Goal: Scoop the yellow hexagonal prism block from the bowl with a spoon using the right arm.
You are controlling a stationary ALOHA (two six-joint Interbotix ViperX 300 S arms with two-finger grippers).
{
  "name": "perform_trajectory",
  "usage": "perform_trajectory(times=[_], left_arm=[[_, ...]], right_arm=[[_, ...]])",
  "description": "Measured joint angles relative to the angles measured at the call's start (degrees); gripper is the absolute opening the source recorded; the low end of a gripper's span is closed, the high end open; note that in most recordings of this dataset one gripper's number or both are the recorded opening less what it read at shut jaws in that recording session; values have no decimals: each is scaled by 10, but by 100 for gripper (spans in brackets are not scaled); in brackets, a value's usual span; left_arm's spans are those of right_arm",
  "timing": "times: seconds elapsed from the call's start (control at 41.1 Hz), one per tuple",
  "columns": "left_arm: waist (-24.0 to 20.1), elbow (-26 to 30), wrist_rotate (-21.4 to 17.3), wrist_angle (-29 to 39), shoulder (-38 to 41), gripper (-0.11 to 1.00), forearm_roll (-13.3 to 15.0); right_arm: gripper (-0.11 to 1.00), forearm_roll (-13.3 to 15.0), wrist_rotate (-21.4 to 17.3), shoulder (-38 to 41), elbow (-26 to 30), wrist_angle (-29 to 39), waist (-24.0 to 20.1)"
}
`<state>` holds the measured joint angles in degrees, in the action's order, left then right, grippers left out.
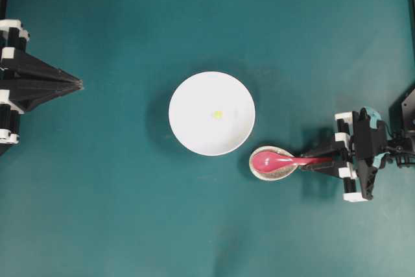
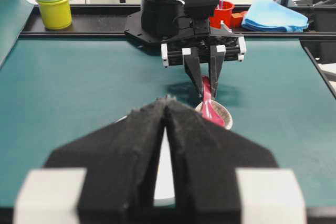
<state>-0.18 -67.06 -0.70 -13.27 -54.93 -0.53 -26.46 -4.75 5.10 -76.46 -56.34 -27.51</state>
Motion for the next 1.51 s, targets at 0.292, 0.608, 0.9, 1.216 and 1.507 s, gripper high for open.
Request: perform_trajectory(times=[0.292,0.608,0.9,1.216,1.507], left_arm=[[1,0,0,0,0,6,0],[0,0,0,0,-1,6,0],[1,0,0,0,0,6,-1],[0,0,0,0,-1,6,-1],[0,0,2,0,-1,6,-1]], right_arm=[[23,0,-12,0,4,10,0],[37,0,-18,-17,-8,12,0],[37,0,-18,-21,-18,-13,-4],[37,1,-17,-21,-23,-43,-12],[37,0,-17,-21,-23,-43,-12]])
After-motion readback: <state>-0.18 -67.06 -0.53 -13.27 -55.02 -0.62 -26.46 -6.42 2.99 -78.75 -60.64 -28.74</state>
